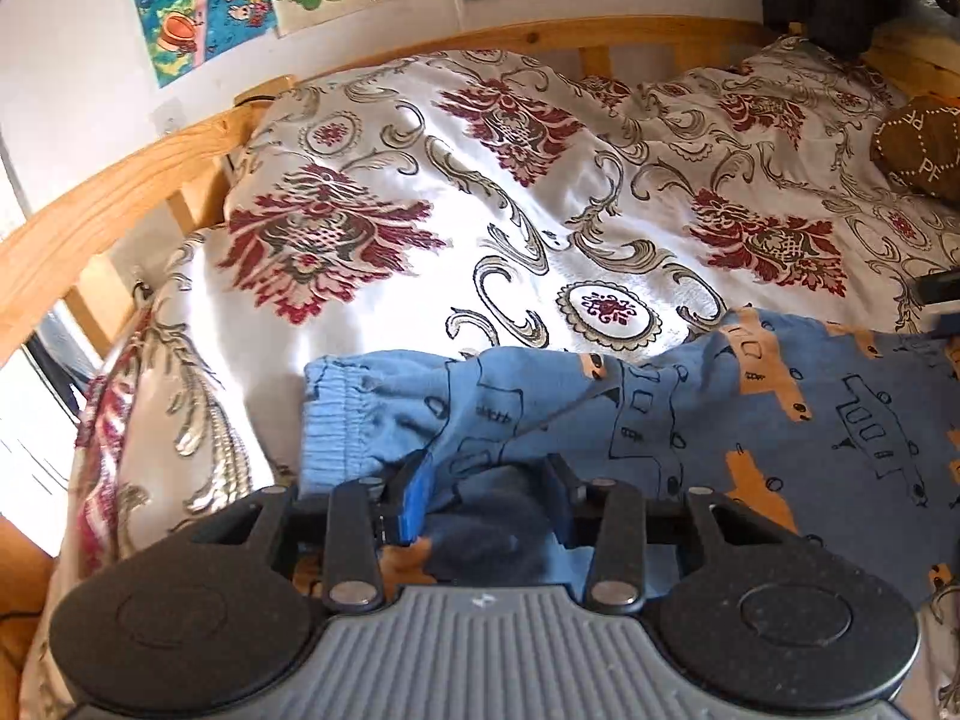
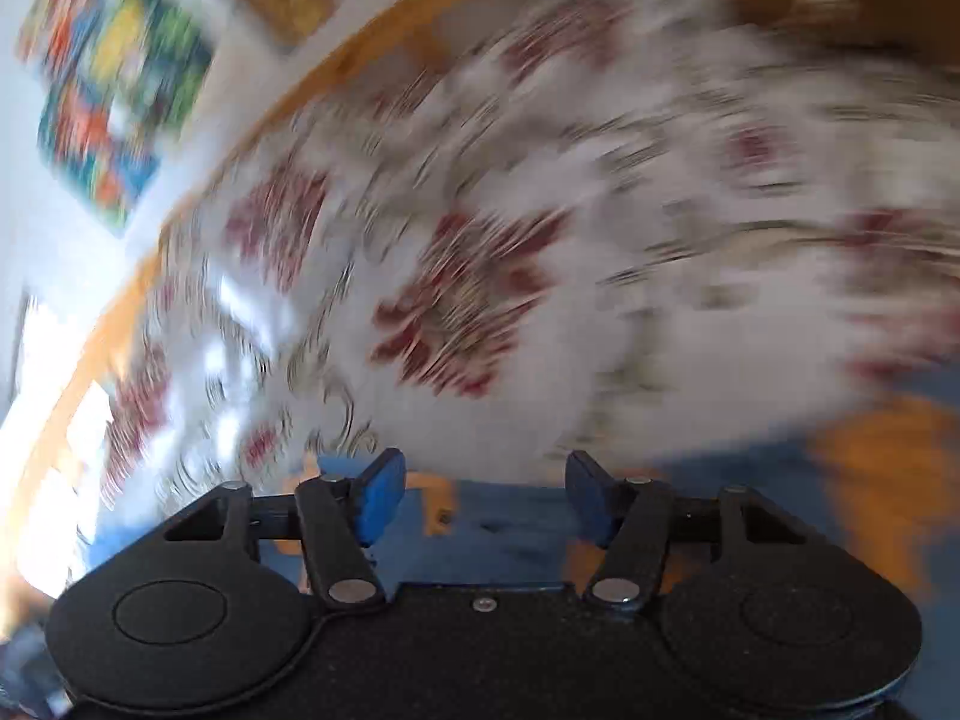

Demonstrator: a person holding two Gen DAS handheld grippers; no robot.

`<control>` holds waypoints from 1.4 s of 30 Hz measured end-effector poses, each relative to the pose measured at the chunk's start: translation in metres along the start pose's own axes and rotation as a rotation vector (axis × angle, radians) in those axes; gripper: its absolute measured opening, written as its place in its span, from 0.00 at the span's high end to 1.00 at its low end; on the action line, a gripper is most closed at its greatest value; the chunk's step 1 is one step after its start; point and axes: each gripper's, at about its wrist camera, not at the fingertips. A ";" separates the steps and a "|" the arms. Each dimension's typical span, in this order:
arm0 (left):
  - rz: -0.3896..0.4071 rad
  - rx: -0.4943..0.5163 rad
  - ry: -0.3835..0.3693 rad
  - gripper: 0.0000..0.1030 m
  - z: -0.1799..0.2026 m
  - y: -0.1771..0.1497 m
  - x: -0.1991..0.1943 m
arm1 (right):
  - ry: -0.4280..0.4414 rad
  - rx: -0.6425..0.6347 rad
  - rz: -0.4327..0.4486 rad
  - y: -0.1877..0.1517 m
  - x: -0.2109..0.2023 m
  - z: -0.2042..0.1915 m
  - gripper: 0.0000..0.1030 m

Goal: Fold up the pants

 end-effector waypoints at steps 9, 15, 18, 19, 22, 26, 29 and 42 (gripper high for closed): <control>0.025 0.061 -0.202 0.17 0.088 -0.001 -0.039 | -0.301 0.142 0.034 -0.065 -0.106 0.060 0.12; -0.086 0.223 -0.255 0.15 0.166 -0.033 -0.023 | -0.323 0.155 0.144 -0.079 -0.144 0.066 0.01; -0.101 0.204 -0.304 0.00 0.197 -0.023 -0.028 | -0.437 0.045 0.178 -0.087 -0.159 0.050 0.01; -0.105 0.190 -0.327 0.00 0.210 -0.012 -0.030 | -0.483 0.032 0.186 -0.090 -0.162 0.047 0.01; -0.150 0.222 -0.392 0.00 0.261 0.023 -0.030 | -0.542 0.077 0.202 -0.093 -0.160 0.052 0.01; -0.211 0.353 -0.463 0.00 0.355 0.059 -0.032 | -0.532 0.261 0.244 -0.097 -0.156 0.076 0.01; -0.288 0.468 -0.515 0.00 0.430 0.068 -0.034 | -0.505 0.361 0.289 -0.093 -0.157 0.091 0.01; -0.555 0.971 -0.379 0.00 0.601 0.014 -0.025 | -0.401 0.589 0.339 -0.095 -0.161 0.129 0.10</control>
Point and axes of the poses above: each gripper's, at about its wrist camera, not at the fingertips, and x roughly the way its jaws point, z to its right, y to its top, and after that the axes turned 13 degrees about -x, right-handed
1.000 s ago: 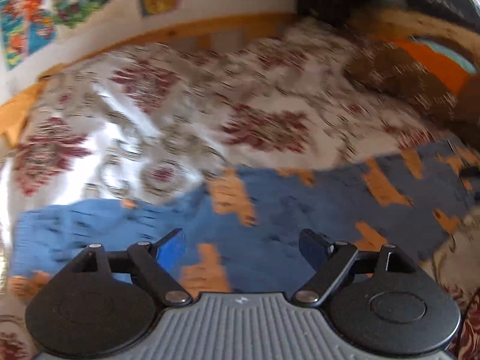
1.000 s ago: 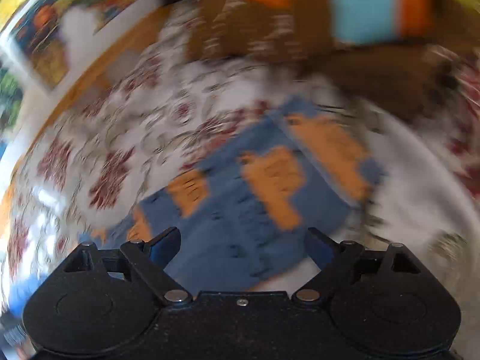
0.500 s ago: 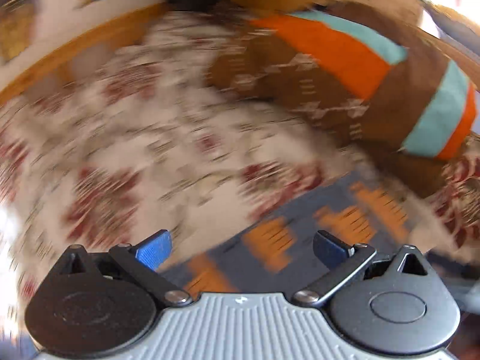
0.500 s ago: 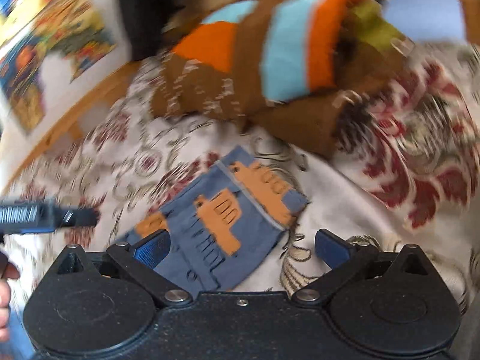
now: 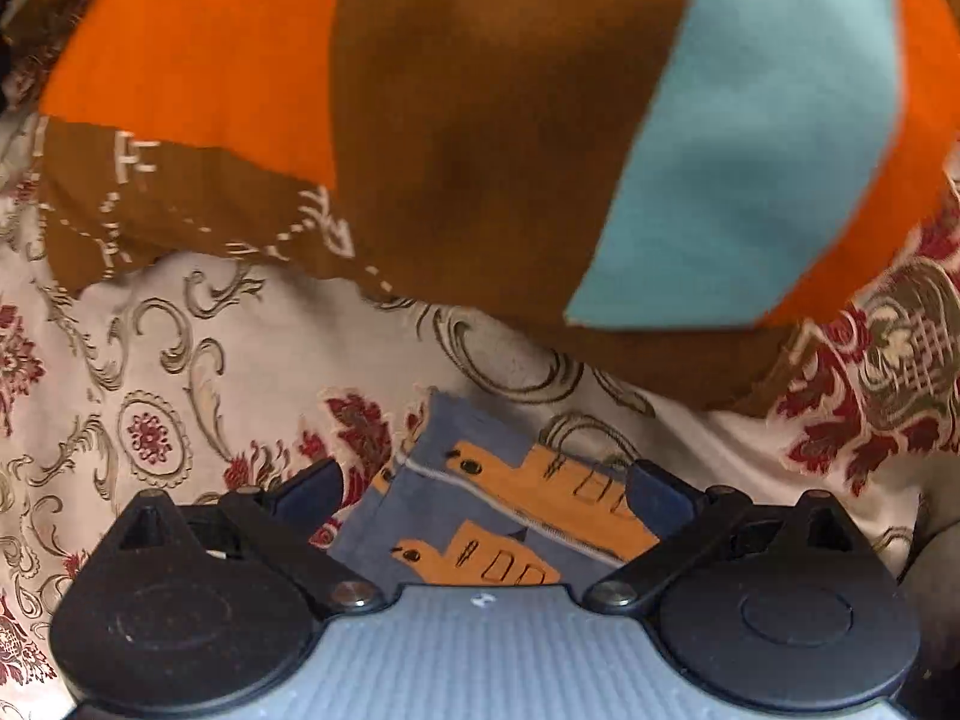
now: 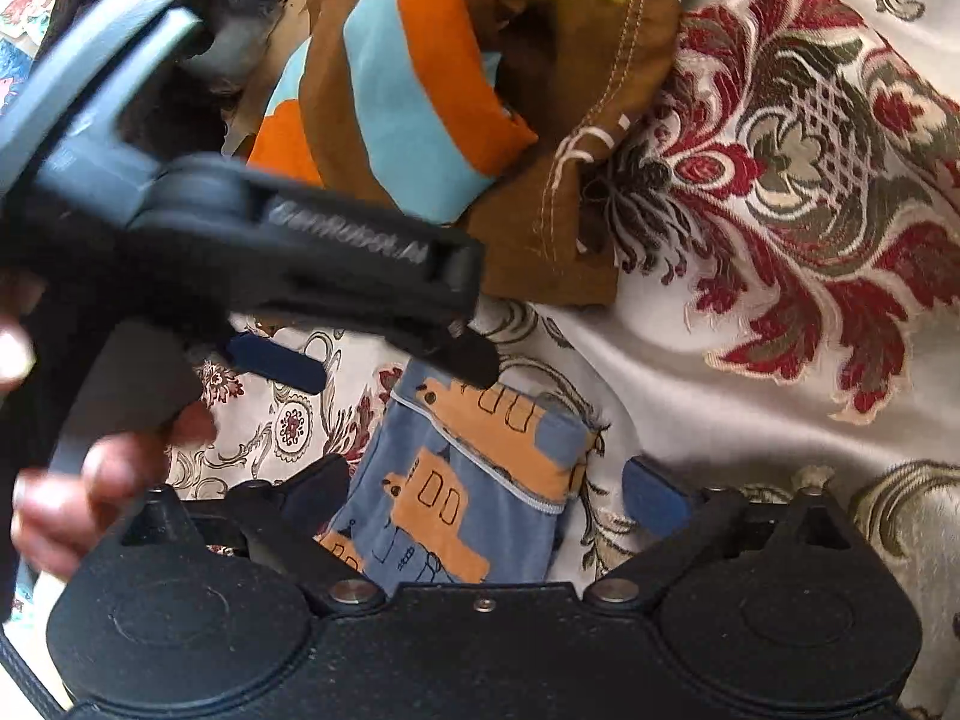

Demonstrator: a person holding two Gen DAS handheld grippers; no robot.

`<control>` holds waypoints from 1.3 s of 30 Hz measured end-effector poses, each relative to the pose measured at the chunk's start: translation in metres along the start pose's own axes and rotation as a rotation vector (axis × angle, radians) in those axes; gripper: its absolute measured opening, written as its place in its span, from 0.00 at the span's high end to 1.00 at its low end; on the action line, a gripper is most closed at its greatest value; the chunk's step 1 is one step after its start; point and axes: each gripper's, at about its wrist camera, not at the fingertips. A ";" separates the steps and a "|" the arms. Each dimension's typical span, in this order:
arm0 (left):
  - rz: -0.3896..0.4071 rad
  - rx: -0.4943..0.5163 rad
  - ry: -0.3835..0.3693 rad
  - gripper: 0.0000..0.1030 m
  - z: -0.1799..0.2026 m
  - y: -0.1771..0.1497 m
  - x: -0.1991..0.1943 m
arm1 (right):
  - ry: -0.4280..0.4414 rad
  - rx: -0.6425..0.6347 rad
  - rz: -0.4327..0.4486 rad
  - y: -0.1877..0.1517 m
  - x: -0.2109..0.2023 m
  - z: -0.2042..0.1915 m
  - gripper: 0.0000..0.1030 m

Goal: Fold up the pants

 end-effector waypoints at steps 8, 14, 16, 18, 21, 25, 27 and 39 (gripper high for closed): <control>-0.145 -0.143 -0.030 0.07 -0.003 0.027 0.030 | -0.045 0.107 -0.015 0.009 0.006 0.019 0.40; -0.122 -0.193 0.047 0.17 -0.003 0.024 0.033 | -0.064 0.132 -0.021 0.012 0.011 0.026 0.61; -0.118 -0.201 0.054 0.19 -0.002 0.022 0.030 | -0.057 0.158 -0.024 0.011 0.012 0.030 0.65; -0.124 -0.213 0.059 0.22 -0.002 0.022 0.028 | -0.049 0.161 -0.028 0.012 0.011 0.031 0.74; -0.128 -0.226 0.051 0.22 0.002 0.024 0.022 | -0.044 0.152 -0.027 0.011 0.011 0.028 0.83; -0.130 -0.236 0.059 0.24 0.006 0.034 0.026 | -0.046 0.116 -0.007 0.012 0.005 0.022 0.86; -0.125 -0.246 0.071 0.33 0.005 0.035 0.026 | -0.038 0.084 0.003 0.015 0.002 0.016 0.87; -0.170 -0.235 0.061 0.40 0.007 0.037 0.004 | -0.013 -0.073 0.043 0.009 -0.003 -0.004 0.87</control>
Point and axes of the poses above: each gripper's, at about its wrist camera, not at the fingertips, and x roughly the way its jaws point, z to its right, y to its top, and after that the axes turned 13 degrees about -x, right-handed
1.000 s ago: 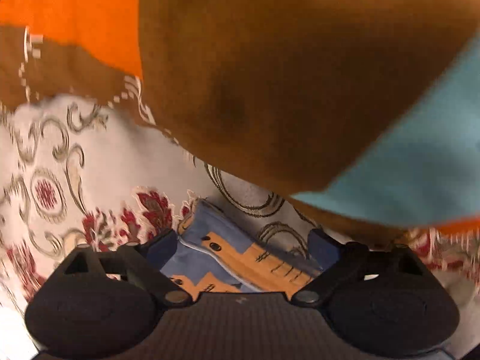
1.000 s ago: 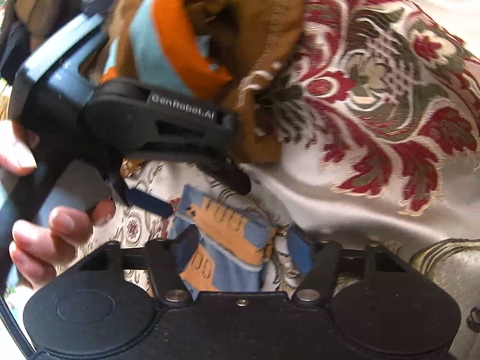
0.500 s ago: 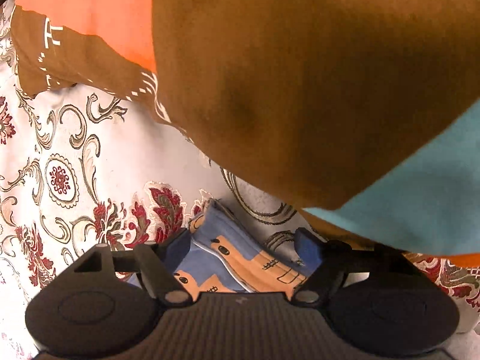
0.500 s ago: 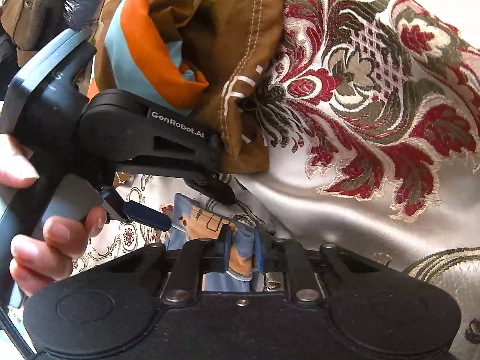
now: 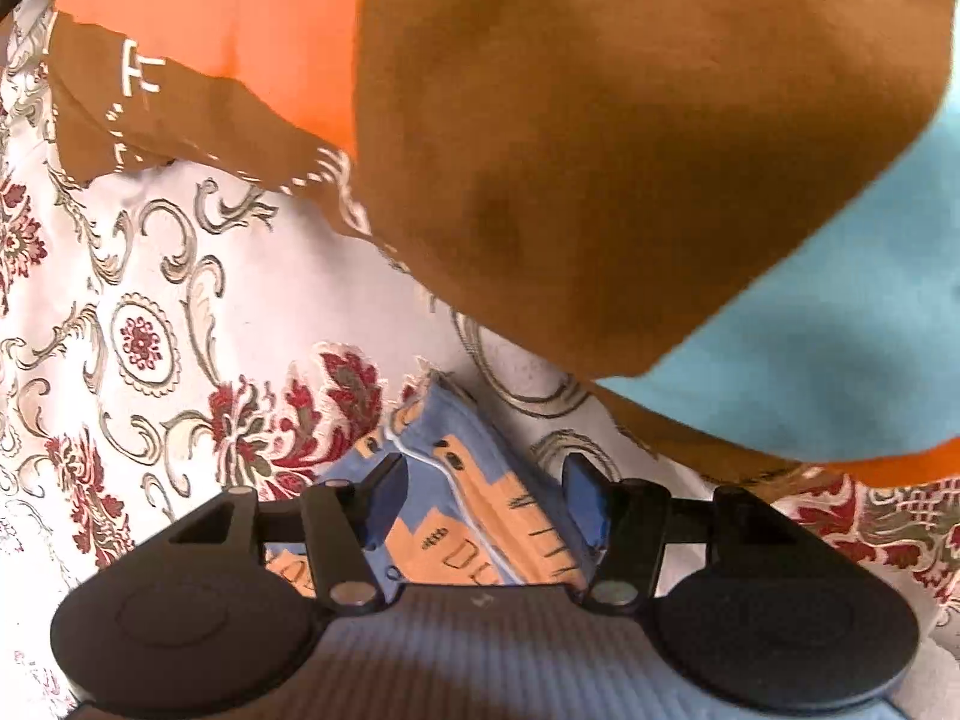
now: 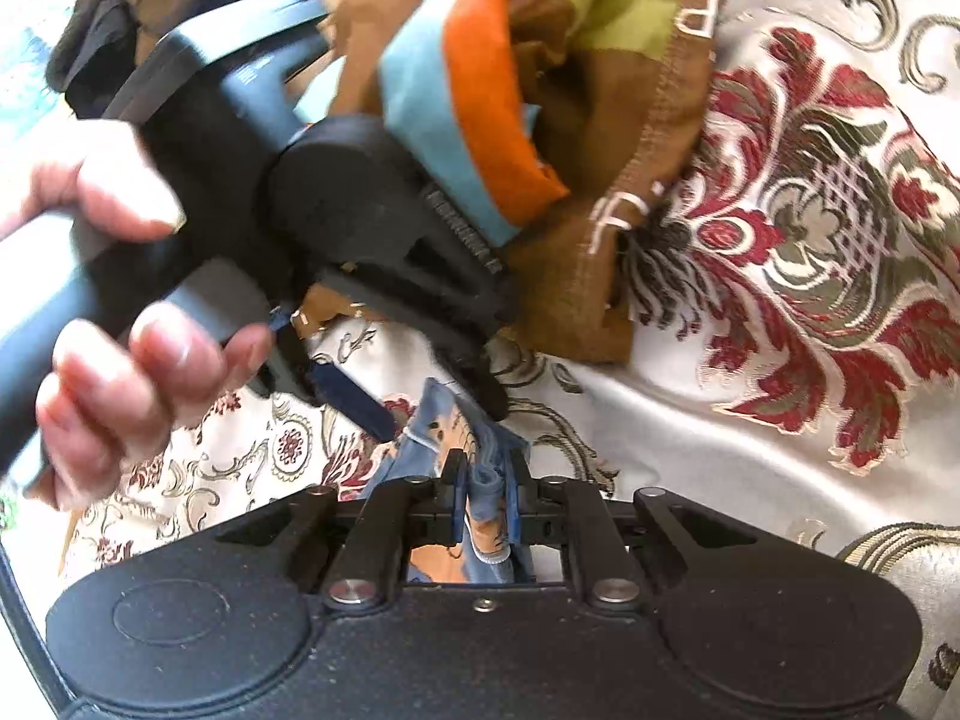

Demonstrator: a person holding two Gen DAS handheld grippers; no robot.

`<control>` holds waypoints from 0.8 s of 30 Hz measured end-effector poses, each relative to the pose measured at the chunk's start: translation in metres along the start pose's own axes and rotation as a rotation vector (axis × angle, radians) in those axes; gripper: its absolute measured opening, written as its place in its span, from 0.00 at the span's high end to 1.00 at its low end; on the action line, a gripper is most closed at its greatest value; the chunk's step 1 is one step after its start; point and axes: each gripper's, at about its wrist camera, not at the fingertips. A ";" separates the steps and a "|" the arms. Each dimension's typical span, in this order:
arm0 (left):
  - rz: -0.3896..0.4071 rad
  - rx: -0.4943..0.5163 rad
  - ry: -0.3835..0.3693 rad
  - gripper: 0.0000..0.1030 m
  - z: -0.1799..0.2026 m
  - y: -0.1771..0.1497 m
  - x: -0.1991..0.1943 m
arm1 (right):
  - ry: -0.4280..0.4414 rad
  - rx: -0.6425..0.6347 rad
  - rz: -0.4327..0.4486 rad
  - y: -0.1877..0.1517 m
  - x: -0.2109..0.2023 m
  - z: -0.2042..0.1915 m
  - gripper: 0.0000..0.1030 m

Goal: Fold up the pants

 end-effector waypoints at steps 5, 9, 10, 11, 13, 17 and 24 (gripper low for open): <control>-0.052 -0.015 -0.008 0.66 0.010 0.003 0.006 | 0.004 -0.042 -0.009 -0.004 0.005 -0.009 0.87; -0.051 -0.025 0.008 0.67 0.015 0.006 0.002 | 0.007 -0.073 -0.003 -0.005 0.008 -0.016 0.87; -0.049 -0.029 0.009 0.67 0.017 0.008 0.000 | 0.009 -0.083 -0.001 -0.005 0.009 -0.018 0.87; -0.046 -0.030 0.008 0.67 0.017 0.009 -0.001 | 0.011 -0.091 -0.001 -0.005 0.011 -0.021 0.87; -0.039 -0.032 0.005 0.62 0.016 0.009 -0.003 | 0.015 -0.111 0.001 -0.006 0.013 -0.025 0.87; -0.015 -0.067 -0.006 0.72 0.008 0.003 0.004 | 0.026 -0.156 0.009 -0.009 0.016 -0.032 0.87; 0.056 -0.093 -0.077 0.91 -0.016 -0.016 -0.019 | 0.062 -0.252 0.028 -0.019 0.018 -0.054 0.88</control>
Point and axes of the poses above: each gripper's, at about its wrist camera, not at the fingertips, and x roughly the way its jaws point, z to its right, y to its top, and after that the axes turned 13 degrees about -x, right-handed
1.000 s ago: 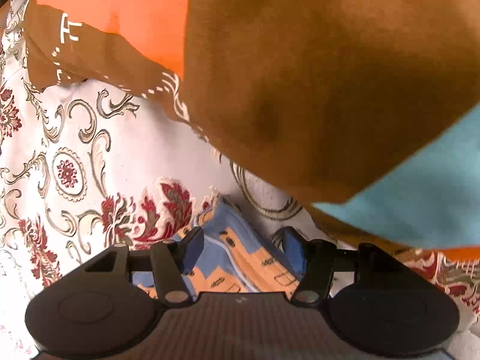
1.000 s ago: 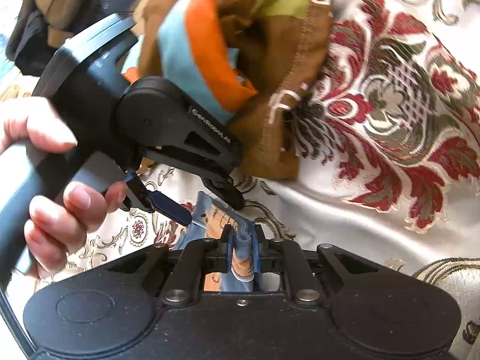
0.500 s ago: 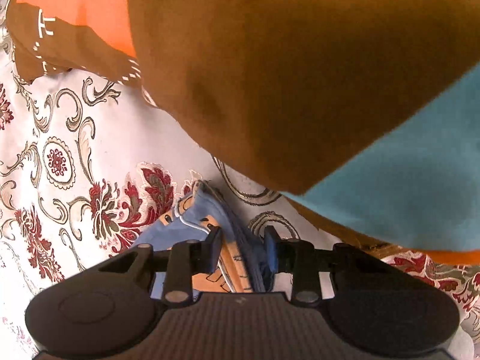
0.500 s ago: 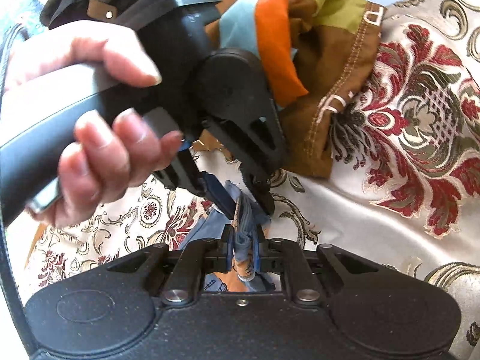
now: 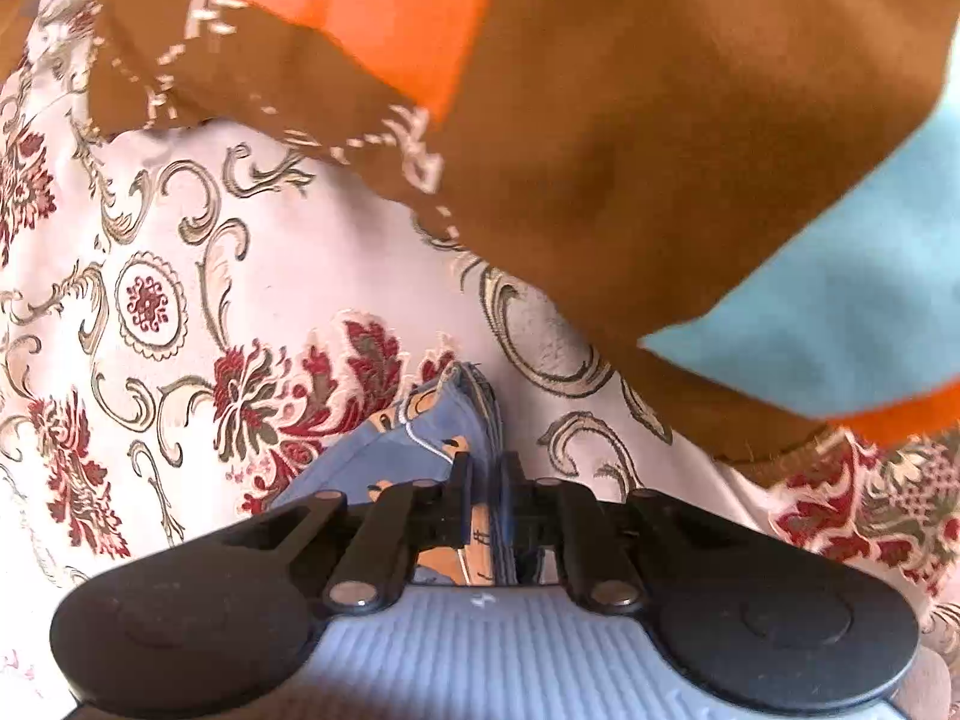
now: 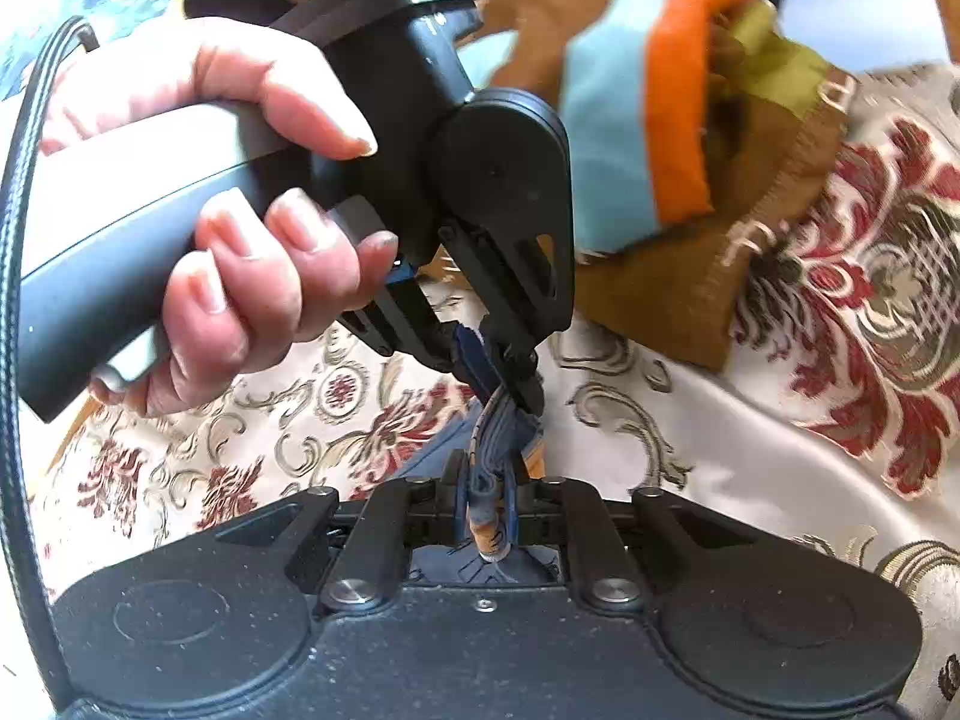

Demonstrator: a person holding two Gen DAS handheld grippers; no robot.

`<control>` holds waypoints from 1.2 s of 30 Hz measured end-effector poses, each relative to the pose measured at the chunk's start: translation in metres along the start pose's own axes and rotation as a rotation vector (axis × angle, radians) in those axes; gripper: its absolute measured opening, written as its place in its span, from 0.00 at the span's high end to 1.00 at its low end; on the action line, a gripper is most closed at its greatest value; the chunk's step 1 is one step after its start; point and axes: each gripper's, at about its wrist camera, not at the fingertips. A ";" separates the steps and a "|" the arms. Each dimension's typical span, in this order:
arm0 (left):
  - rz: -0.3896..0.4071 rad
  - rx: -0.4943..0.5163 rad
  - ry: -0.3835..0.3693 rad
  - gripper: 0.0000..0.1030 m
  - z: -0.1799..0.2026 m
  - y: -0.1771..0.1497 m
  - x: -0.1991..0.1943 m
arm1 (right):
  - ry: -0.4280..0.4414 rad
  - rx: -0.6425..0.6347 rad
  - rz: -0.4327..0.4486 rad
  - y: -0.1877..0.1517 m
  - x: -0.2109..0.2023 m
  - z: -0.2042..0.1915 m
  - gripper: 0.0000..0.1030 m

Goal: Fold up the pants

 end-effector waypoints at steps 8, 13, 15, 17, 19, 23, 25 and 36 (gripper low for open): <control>0.129 -0.125 -0.215 0.91 -0.093 -0.050 -0.030 | 0.132 -0.241 0.042 -0.013 -0.011 -0.050 0.88; 0.220 -0.223 -0.306 0.91 -0.169 -0.102 -0.030 | 0.251 -0.473 0.060 -0.035 -0.020 -0.095 0.88; 0.251 -0.279 -0.346 0.91 -0.201 -0.125 -0.027 | 0.285 -0.567 0.058 -0.047 -0.021 -0.113 0.88; 0.276 -0.337 -0.390 0.91 -0.232 -0.148 -0.018 | 0.322 -0.654 0.038 -0.060 -0.021 -0.128 0.88; 0.293 -0.395 -0.433 0.91 -0.261 -0.171 -0.003 | 0.348 -0.731 0.010 -0.072 -0.021 -0.142 0.88; 0.307 -0.488 -0.523 0.91 -0.308 -0.209 0.039 | 0.370 -0.889 -0.057 -0.102 -0.013 -0.168 0.88; 0.319 -0.527 -0.592 0.90 -0.327 -0.224 0.060 | 0.363 -0.951 -0.087 -0.117 -0.005 -0.177 0.89; 0.402 -0.572 -0.755 0.47 -0.375 -0.252 0.098 | 0.344 -1.133 -0.111 -0.148 0.010 -0.198 0.79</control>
Point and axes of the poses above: each gripper's, at about its wrist camera, not at the fingertips, and x roughly the way its jaws point, z to its right, y to its top, and after that the axes turned 13 degrees about -x, right-handed
